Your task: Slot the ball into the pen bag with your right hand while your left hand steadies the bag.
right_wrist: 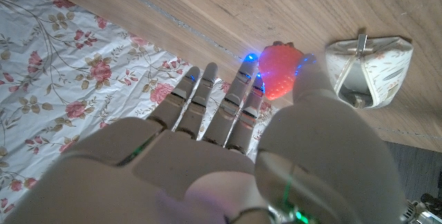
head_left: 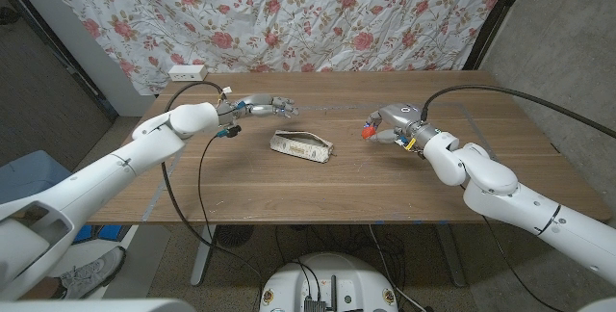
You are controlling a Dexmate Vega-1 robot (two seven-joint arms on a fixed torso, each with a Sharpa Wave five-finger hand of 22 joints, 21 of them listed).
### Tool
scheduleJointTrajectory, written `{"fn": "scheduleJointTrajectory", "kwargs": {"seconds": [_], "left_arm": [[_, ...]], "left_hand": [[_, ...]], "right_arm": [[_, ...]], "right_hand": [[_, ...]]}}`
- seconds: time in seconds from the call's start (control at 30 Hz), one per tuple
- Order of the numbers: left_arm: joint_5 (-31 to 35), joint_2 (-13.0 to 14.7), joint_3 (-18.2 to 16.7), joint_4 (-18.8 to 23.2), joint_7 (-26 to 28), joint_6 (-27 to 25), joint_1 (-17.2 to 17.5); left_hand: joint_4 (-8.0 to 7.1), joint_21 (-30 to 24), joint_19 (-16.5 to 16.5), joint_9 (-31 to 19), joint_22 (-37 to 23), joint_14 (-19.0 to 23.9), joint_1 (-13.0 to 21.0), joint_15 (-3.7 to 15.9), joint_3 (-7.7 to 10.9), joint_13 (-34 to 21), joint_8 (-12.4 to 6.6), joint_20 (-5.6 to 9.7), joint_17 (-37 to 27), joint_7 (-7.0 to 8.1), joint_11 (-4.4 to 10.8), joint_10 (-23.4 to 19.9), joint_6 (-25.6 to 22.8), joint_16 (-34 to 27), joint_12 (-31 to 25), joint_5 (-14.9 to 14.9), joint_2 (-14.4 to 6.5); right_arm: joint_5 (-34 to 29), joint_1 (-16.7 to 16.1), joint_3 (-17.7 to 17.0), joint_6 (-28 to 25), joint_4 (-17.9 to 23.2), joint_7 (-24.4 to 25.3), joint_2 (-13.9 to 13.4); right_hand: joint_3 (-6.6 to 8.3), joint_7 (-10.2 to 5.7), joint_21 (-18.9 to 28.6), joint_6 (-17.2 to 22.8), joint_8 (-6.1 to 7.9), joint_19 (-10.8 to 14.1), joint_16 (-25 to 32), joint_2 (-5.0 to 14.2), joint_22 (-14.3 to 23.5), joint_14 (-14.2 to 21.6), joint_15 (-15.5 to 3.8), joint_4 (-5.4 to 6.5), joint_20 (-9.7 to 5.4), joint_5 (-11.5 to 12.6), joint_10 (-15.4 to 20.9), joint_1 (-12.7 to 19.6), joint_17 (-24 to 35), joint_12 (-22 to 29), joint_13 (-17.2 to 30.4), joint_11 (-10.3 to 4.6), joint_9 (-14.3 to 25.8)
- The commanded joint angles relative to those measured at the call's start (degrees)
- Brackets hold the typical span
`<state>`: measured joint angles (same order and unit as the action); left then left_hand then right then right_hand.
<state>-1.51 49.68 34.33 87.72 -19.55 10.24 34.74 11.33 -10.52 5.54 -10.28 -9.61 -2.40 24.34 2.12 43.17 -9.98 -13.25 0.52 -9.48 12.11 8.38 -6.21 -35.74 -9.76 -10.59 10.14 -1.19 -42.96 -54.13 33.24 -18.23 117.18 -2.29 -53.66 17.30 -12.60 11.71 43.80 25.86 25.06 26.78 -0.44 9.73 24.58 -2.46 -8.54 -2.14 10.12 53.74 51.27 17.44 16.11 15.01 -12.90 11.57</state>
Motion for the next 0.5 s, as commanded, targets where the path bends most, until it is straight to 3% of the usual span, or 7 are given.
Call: {"fn": "scheduleJointTrajectory", "kwargs": {"seconds": [0.03, 0.5], "left_arm": [[8.17, 1.54, 1.31, 5.63, 0.49, -3.81, -1.07], [16.64, 3.30, 1.99, 13.49, -0.13, -10.94, -0.49]], "left_hand": [[-0.29, 0.25, -0.66, -0.06, -0.13, -0.63, 1.10, 2.00, 0.04, -0.24, -0.44, 0.16, -0.21, 0.01, 0.02, 0.37, -1.37, -0.18, -0.26, 0.41, 0.05], [-0.41, 0.72, -4.36, -0.03, -0.11, -1.66, 3.08, 2.74, -0.57, -0.22, -0.30, 0.10, -0.23, 0.16, 0.03, 0.50, -3.64, -0.23, -0.53, 0.40, 0.66]], "right_arm": [[1.25, 0.44, -0.21, 0.85, -0.86, 0.75, -0.27], [2.45, -0.03, -0.65, 2.19, -0.98, 1.59, -1.24]], "right_hand": [[-0.28, 0.12, -0.05, 0.65, 0.35, 0.53, 0.34, 0.55, 0.29, 0.64, -8.62, -0.08, -0.09, 0.11, 0.53, 0.38, 0.10, -0.21, 0.12, 0.27, 0.18], [-0.42, 0.12, -0.07, 0.69, 0.29, 0.54, 0.45, 0.62, 0.29, 0.64, -8.56, -0.03, -0.10, 0.13, 0.62, 0.28, 0.17, -0.30, 0.14, 0.27, 0.17]]}}
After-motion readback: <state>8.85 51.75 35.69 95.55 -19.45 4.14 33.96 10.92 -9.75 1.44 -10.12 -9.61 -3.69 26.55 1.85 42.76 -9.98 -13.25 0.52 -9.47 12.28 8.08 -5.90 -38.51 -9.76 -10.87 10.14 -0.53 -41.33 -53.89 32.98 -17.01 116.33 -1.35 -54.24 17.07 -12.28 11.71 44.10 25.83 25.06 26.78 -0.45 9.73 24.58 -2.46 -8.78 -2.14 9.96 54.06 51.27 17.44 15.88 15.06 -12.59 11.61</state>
